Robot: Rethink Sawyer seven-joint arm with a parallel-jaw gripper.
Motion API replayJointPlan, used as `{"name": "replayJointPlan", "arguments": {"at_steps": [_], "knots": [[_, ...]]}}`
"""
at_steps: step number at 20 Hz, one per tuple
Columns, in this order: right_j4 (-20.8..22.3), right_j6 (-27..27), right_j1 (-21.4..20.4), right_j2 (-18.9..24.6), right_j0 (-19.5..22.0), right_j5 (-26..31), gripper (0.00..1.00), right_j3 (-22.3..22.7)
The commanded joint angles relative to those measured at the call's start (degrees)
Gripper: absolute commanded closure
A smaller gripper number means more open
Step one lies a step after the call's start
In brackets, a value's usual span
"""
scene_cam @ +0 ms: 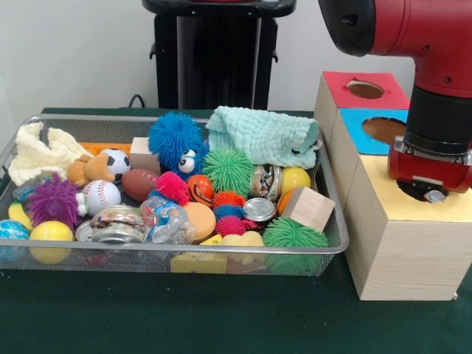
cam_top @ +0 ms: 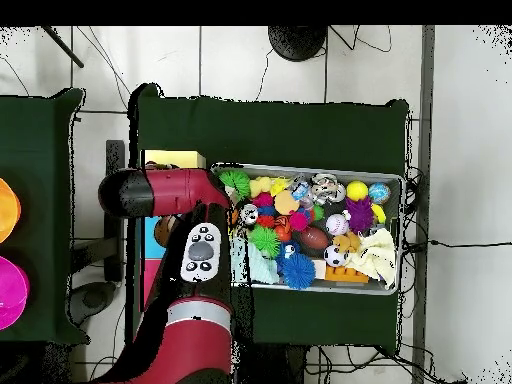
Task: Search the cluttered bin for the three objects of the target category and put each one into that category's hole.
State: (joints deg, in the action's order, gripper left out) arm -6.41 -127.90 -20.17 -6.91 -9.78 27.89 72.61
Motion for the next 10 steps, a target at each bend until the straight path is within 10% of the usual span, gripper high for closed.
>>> {"name": "replayJointPlan", "arguments": {"at_steps": [1,10], "knots": [[0.9,-4.1,3.6,1.9,-1.9,10.5,0.0,-3.2],[0.8,-3.6,-1.5,0.3,-2.7,19.9,0.0,-3.5]]}}
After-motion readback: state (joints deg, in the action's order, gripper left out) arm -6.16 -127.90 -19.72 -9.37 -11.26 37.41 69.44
